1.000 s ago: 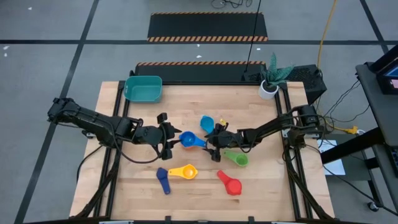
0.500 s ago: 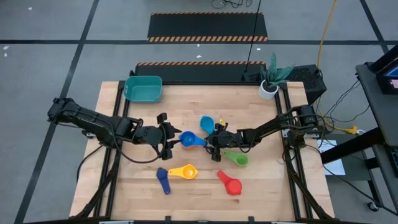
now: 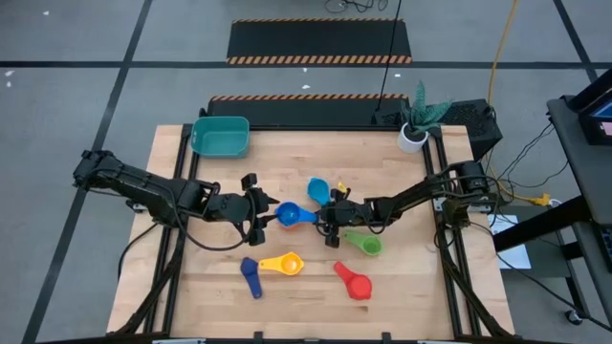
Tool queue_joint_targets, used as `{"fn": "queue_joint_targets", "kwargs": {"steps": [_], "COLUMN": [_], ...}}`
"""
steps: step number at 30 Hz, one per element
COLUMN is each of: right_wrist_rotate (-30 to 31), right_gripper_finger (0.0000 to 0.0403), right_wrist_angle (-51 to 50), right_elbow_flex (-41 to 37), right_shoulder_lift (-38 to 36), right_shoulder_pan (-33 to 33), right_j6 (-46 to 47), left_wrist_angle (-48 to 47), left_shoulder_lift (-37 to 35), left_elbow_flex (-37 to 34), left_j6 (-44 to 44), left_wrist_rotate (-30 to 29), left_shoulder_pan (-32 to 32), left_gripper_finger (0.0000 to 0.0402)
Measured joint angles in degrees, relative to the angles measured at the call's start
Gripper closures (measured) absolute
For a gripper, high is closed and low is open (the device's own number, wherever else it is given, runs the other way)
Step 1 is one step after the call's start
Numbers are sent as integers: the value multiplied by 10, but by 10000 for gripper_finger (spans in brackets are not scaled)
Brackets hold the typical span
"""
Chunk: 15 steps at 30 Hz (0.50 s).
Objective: Nest measuring cups in basket
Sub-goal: Stack the blue measuring cup on top of the orange measuring cup, then stack the red measuring cup on top of the blue measuring cup
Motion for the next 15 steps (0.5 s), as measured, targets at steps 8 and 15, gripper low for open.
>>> {"fn": "queue_joint_targets", "kwargs": {"steps": [8,15], "right_wrist_rotate": [0,1], "right_gripper_finger": [212,192], "right_wrist_angle": [2,-24], "right_elbow_flex": [0,0], "right_shoulder_lift": [-8,-36], "right_shoulder_pan": [0,0], "right_j6": [0,-1], "left_wrist_angle": [0,2], "left_shoulder_lift": [0,0], "left_elbow_flex": [0,0], "left_j6": [0,-19], "left_wrist_rotate": [0,0], "left_shoulder_pan": [0,-2], "left_gripper_finger": [229,229]}}
